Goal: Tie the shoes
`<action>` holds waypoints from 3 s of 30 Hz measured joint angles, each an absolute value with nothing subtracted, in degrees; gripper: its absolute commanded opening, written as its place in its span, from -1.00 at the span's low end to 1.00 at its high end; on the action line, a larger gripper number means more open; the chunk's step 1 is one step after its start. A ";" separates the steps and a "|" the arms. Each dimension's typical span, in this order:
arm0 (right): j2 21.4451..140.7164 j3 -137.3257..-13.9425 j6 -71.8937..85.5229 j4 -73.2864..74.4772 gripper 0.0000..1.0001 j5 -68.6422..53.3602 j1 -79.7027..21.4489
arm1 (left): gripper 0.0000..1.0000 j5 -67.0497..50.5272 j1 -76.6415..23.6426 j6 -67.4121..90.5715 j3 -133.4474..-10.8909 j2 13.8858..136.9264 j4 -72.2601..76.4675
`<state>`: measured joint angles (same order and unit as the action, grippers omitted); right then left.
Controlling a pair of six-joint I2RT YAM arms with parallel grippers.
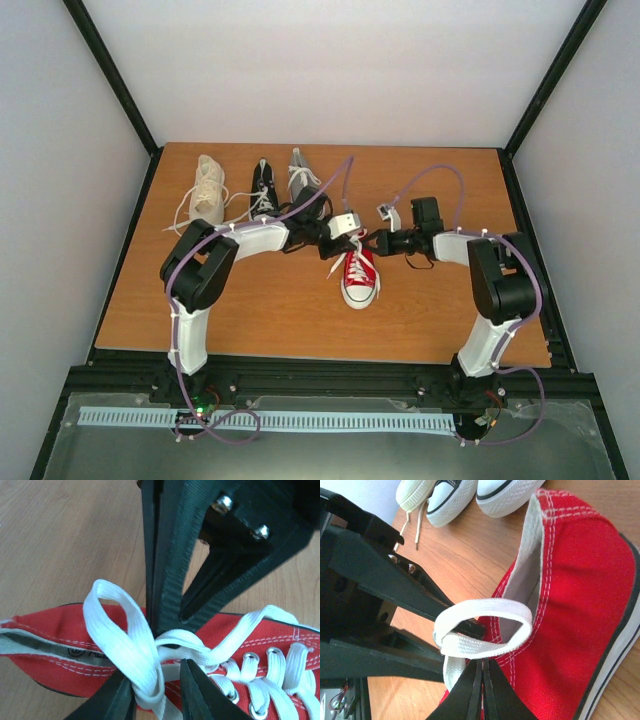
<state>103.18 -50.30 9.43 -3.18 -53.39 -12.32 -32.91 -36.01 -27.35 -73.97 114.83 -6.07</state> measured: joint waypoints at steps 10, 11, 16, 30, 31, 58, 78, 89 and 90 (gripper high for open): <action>101.73 -49.50 9.43 -2.94 -0.94 -51.90 -12.32 | -0.26 -32.42 -36.01 -31.81 -73.93 113.19 -8.23; 101.73 -49.43 9.43 -2.83 -0.94 -51.70 -12.32 | -0.17 -32.45 -36.01 -31.94 -73.93 113.19 -8.51; 101.16 -49.15 9.41 -2.24 -0.94 -50.87 -12.34 | -0.02 -32.49 -36.01 -31.83 -74.76 113.19 -11.05; 100.12 -48.47 9.45 -3.16 -0.94 -50.48 -15.29 | 0.11 -36.18 -35.05 -7.07 -85.10 115.50 -19.31; 100.12 -48.47 9.45 -3.22 -0.94 -50.46 -15.57 | 0.10 -35.42 -35.05 -6.20 -85.08 115.83 -19.40; 97.34 -47.70 9.85 -1.04 -0.94 -42.70 -15.75 | -0.98 -35.24 -33.28 0.43 -84.42 117.60 -20.21; 86.50 -38.39 11.66 3.84 -0.94 -31.35 -10.83 | -0.98 -28.03 -32.80 0.93 -78.94 115.59 -19.59; 86.39 -36.47 11.81 4.51 -0.57 -33.26 -10.13 | -0.98 -26.09 -32.73 0.82 -75.68 114.56 -18.87; 86.39 -36.47 11.88 3.62 -0.41 -35.09 -10.09 | -0.98 -26.17 -32.73 0.82 -75.59 114.45 -18.83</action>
